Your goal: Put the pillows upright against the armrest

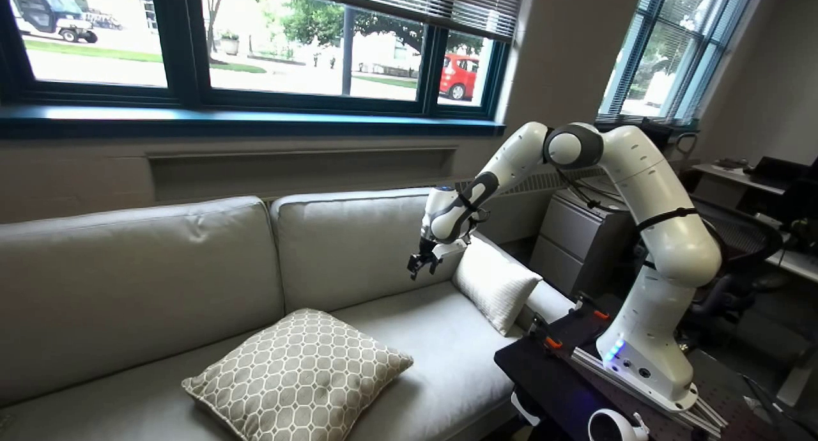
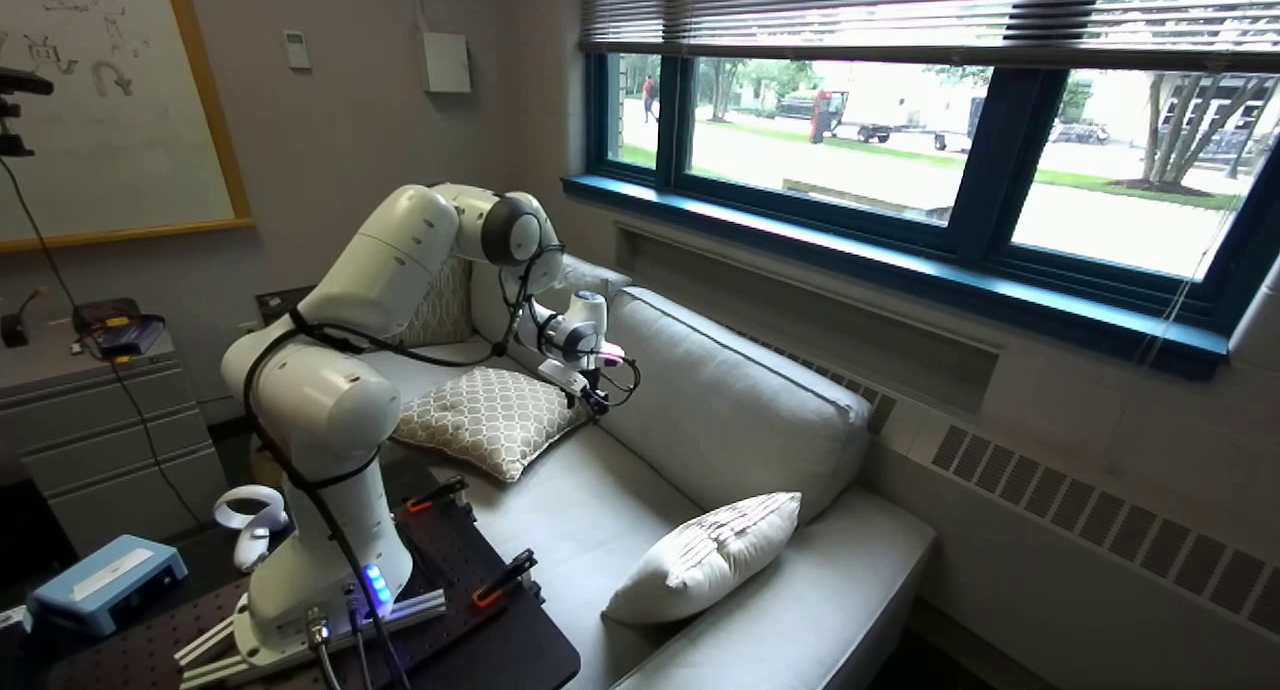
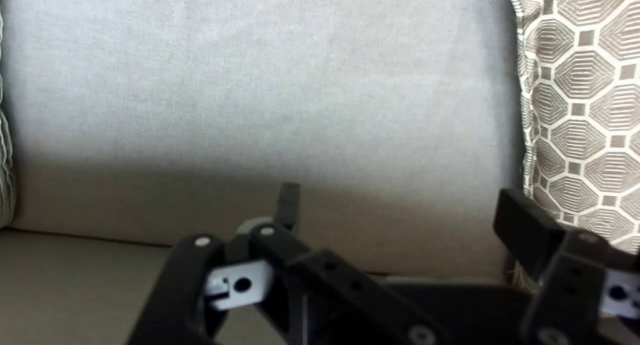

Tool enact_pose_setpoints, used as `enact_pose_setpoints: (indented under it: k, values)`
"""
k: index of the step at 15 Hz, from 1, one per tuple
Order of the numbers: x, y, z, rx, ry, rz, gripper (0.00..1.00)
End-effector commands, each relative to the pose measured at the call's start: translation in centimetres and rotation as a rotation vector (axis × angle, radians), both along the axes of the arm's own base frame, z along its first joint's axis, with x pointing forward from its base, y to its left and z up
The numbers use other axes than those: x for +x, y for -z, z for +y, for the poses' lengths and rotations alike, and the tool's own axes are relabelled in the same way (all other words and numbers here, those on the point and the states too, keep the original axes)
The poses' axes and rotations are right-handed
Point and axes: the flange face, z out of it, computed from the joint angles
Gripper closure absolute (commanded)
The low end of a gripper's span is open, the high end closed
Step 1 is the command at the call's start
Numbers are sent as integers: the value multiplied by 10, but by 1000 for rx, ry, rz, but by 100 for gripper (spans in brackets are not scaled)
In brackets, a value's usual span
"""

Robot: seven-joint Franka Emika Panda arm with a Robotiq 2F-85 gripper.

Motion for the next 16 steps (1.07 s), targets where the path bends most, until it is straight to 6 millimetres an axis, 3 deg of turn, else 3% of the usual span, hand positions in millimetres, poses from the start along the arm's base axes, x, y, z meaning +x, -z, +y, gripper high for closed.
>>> enact_pose_setpoints:
  k: [1, 2, 4, 9, 13, 16]
  values:
    - [2, 0, -1, 0, 2, 0, 0]
    - [3, -1, -1, 1, 4, -1, 0]
    - [-1, 2, -35, 0, 37, -14, 0]
    - [0, 35, -90, 100, 48, -26, 0]
    - [3, 73, -102, 254, 31, -16, 0]
    - [2, 106, -90, 372, 34, 37, 0]
